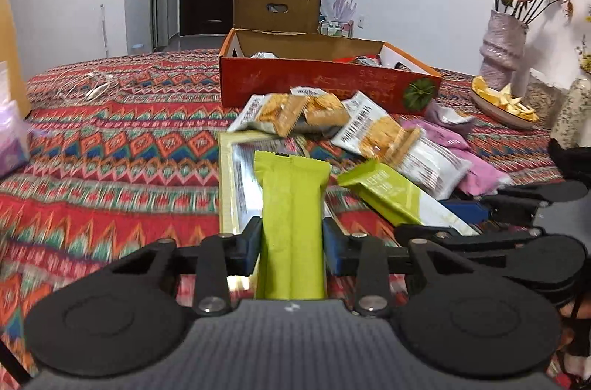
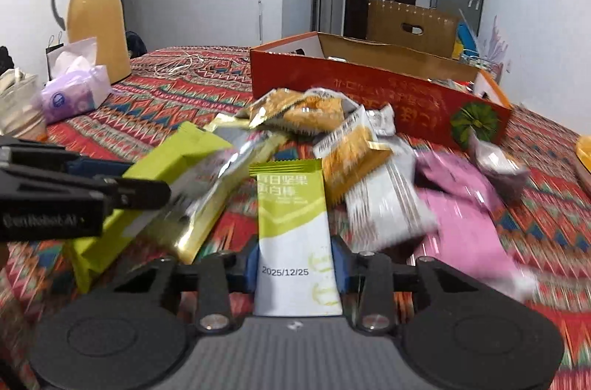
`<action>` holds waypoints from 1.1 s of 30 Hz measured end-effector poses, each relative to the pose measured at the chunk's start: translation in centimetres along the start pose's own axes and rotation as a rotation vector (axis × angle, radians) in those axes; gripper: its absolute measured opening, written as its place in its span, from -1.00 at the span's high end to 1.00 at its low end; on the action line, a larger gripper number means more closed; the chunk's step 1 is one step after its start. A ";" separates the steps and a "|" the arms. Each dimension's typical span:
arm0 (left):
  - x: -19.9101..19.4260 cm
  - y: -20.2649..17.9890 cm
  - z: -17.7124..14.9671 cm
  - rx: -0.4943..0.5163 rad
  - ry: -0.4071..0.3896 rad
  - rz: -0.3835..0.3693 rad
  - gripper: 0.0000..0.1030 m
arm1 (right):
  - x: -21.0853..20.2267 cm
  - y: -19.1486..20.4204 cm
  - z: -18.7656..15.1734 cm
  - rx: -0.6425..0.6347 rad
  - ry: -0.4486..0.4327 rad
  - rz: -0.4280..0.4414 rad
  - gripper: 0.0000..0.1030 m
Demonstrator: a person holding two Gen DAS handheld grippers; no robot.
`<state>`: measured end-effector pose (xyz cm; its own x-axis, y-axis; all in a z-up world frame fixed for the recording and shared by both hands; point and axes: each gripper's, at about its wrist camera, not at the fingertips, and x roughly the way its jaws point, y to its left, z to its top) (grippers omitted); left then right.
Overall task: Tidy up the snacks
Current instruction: 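Grasp green bar with left tool while right tool grasps white-green packet, then lower both packets into the orange box and open both tools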
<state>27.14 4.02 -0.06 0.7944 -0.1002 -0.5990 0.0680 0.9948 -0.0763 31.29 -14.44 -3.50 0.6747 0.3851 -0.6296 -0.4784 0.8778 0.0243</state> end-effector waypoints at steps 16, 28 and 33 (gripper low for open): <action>-7.5 -4.0 -2.3 0.021 -0.073 -0.019 0.34 | -11.7 -0.7 -6.7 0.120 -0.100 -0.063 0.30; -4.5 -2.8 5.2 0.019 -0.149 -0.050 0.34 | -9.9 -4.1 -3.2 0.199 -0.134 0.061 0.30; 0.1 -1.9 12.7 -0.006 -0.167 -0.099 0.34 | -7.8 -7.0 2.7 0.184 -0.201 0.094 0.30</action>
<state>34.80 2.40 10.15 0.8733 -0.1923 -0.4477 0.1474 0.9800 -0.1333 30.87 -22.79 3.34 0.7391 0.4996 -0.4518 -0.4465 0.8656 0.2267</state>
